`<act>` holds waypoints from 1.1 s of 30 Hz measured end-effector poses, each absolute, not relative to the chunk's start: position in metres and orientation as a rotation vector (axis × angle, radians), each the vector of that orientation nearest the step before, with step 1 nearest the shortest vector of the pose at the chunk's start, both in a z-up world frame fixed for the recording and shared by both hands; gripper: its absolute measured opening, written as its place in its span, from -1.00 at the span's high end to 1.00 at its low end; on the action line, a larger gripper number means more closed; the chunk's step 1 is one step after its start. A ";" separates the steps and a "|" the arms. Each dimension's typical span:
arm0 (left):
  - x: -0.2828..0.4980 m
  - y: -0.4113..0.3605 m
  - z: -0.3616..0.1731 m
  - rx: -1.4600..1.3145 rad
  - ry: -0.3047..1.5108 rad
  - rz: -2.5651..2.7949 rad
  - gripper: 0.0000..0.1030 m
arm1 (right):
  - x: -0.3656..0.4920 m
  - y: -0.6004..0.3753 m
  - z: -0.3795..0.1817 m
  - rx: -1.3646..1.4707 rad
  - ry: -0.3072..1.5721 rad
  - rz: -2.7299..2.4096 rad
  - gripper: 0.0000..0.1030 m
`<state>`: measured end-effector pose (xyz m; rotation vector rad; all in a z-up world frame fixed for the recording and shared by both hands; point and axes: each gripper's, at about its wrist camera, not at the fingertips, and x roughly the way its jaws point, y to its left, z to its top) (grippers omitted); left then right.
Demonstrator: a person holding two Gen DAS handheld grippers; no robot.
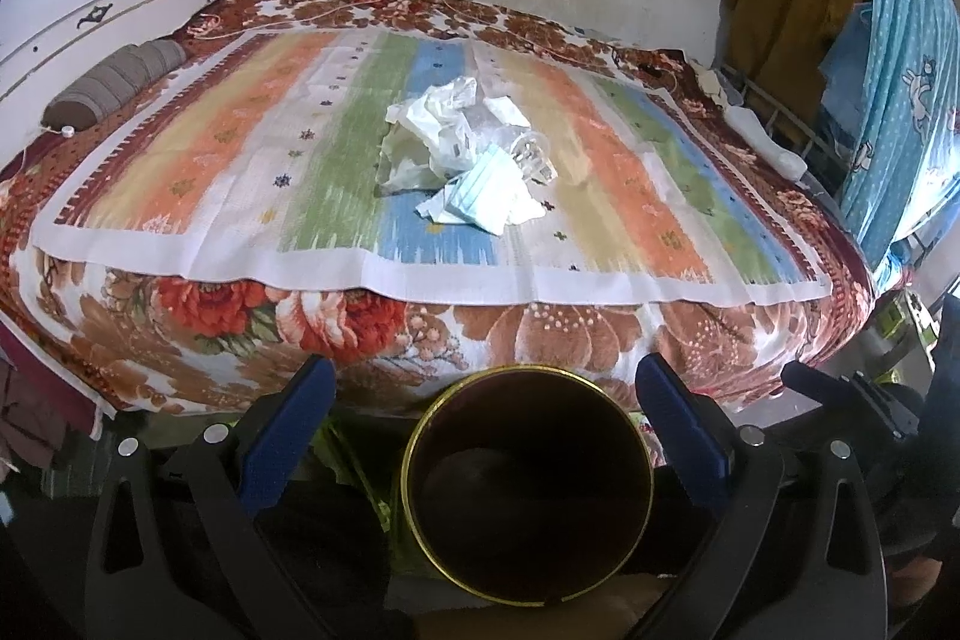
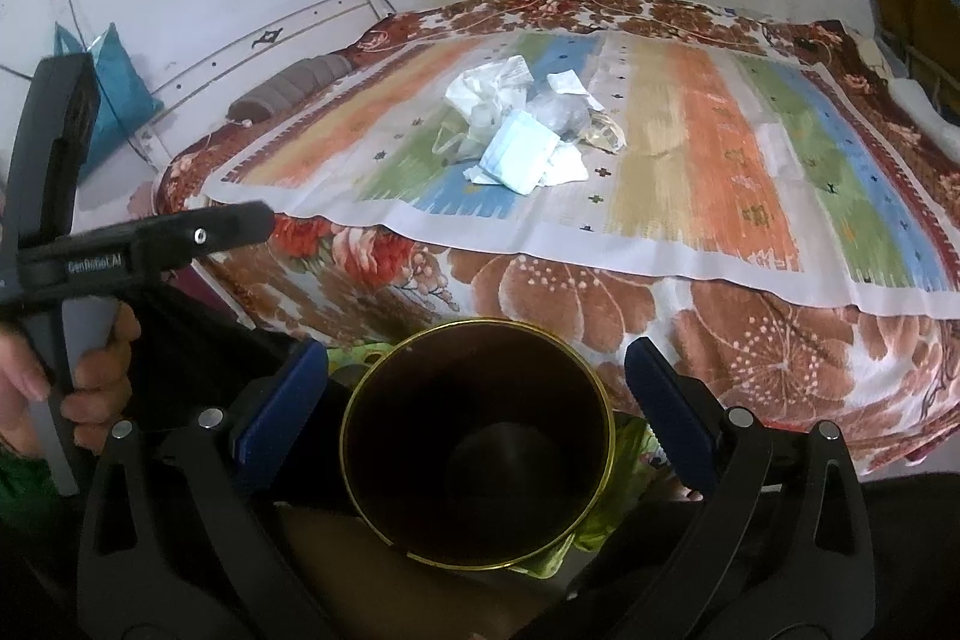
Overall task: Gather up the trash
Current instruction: 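Move both tools forward over the trash pile on the bed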
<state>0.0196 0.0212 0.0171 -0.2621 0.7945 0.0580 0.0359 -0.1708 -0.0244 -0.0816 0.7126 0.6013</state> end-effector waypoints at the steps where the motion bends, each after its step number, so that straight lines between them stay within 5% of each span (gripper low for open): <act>1: 0.022 0.022 0.019 -0.262 0.791 0.059 -0.89 | 0.038 -0.170 -0.024 -0.075 0.713 0.603 -0.83; 33: 0.153 0.075 0.050 -0.199 0.779 0.097 -0.89 | 0.130 -0.102 -0.006 -0.139 0.718 0.653 -0.83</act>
